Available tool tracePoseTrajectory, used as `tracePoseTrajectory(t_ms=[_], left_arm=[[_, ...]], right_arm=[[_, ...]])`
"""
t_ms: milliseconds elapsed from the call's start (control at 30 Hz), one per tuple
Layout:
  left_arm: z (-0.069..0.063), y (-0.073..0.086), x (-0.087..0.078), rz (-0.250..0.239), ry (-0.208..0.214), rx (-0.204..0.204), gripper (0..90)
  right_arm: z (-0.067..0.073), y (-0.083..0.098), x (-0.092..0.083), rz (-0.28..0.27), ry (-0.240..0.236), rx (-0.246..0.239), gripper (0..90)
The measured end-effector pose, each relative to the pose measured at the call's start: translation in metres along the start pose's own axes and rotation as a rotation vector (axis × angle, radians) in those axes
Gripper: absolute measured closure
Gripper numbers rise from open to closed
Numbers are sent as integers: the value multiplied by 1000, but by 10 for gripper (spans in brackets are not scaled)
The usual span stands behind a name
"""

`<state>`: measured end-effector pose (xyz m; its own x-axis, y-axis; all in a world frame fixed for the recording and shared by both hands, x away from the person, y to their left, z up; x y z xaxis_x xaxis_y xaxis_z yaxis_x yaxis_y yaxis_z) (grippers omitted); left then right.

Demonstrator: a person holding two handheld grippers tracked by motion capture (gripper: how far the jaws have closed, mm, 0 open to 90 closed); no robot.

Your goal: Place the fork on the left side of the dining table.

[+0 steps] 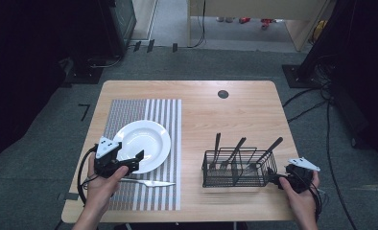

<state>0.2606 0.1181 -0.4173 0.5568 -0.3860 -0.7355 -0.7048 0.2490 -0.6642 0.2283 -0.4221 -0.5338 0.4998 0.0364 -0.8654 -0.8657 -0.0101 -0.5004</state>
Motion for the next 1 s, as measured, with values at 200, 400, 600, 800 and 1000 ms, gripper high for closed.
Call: tracePoseTrajectory(t_ms=[200,400,600,800,1000], left_arm=[[-17,-9,7,-6,24,21,140],[-39,-20,14,-3,72,71,142],[-57,-28,19,-10,106,96,142],[-74,-34,25,-23,146,110,144],[-91,-42,29,-39,182,121,149]], right_arm=[[0,0,0,0,0,0,0],[0,0,0,0,-1,1,0],[0,0,0,0,0,1,0],[0,0,0,0,-1,1,0],[0,0,0,0,-1,1,0]])
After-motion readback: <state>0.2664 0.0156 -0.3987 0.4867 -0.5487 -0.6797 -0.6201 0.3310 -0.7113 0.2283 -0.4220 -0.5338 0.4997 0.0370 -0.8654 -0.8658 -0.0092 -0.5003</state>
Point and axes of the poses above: each handheld gripper's, and its own axes: x roughly forward along the jaws, y roughly out of its underside, z roughly to its left, the point moved 1 cm from there along x, roughly forward along the jaws, and after that the axes turned 15 degrees about z, right-handed, at the moved point
